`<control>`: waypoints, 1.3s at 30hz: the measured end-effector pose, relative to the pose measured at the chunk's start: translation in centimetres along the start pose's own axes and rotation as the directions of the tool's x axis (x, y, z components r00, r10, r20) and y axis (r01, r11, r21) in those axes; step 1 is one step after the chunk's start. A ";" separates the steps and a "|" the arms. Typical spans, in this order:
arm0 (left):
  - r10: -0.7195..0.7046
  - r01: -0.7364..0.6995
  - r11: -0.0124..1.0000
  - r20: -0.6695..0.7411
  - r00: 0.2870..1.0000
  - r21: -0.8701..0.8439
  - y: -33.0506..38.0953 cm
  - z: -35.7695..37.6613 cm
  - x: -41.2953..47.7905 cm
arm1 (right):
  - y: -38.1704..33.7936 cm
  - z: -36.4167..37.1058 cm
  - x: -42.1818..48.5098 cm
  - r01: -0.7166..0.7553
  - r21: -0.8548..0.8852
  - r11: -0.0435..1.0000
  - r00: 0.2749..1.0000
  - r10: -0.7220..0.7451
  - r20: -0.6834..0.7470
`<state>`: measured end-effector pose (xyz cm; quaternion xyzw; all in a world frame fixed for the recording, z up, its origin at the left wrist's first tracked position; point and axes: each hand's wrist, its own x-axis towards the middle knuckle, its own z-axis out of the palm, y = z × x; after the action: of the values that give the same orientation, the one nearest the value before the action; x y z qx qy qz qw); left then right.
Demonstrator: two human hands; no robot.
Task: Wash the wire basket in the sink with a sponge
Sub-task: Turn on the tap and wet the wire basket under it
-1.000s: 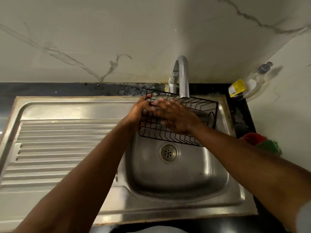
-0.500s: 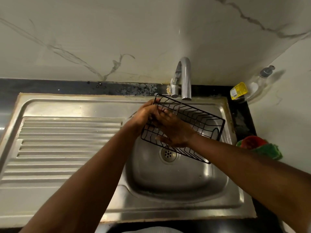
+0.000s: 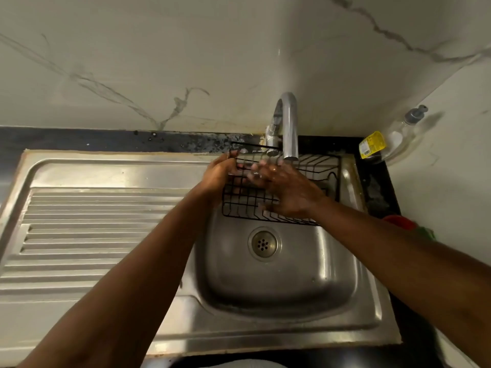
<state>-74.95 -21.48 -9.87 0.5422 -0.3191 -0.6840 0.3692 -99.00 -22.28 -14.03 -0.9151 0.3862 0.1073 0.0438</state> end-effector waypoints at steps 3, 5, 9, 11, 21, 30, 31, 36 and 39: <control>-0.021 0.022 1.000 -0.062 0.998 0.020 -1.7 -0.9 -0.5 | -0.5 0.8 -0.7 -0.187 0.084 0.979 0.978 0.177 0.111; -0.007 0.011 0.999 -0.087 0.996 0.043 -3.1 -1.3 -0.7 | -1.9 1.0 -0.3 -0.219 0.175 0.960 0.960 0.180 0.215; -0.054 0.055 0.998 -0.156 0.986 0.002 -4.1 -2.0 -0.8 | -2.9 0.7 -1.1 -0.320 0.420 0.849 0.943 0.247 0.222; -0.064 0.057 0.997 -0.178 0.982 -0.043 -4.0 -2.3 -1.0 | -2.9 0.4 -1.7 -0.450 0.497 0.742 0.878 0.470 0.094; 0.058 -0.081 0.988 -0.170 0.984 -0.133 -3.4 1.0 -1.1 | -10.2 -3.5 4.3 -0.845 0.448 0.293 0.523 0.630 0.574; 0.145 -0.161 0.984 -0.186 0.972 -0.075 -2.6 0.4 -1.1 | -11.7 -5.0 3.4 -0.366 0.678 0.637 0.927 0.313 0.207; 0.140 -0.154 0.985 -0.175 0.975 -0.073 -2.7 0.7 -1.2 | -11.2 -5.3 3.6 -0.363 0.707 0.607 0.930 0.290 0.228; 0.138 -0.146 0.986 -0.101 0.985 -0.083 -2.9 0.7 -1.5 | -6.4 -4.5 2.8 -0.418 0.875 0.246 0.878 0.355 0.320; 0.113 -0.130 0.985 -0.148 0.983 -0.114 -2.8 -0.2 -1.5 | -2.5 -2.9 0.1 -0.573 0.728 0.376 0.731 0.636 0.248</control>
<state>-75.01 -18.76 -11.45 0.5448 -0.2818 -0.6386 0.4647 -96.62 -21.09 -11.21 -0.6027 0.7009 -0.0922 0.3701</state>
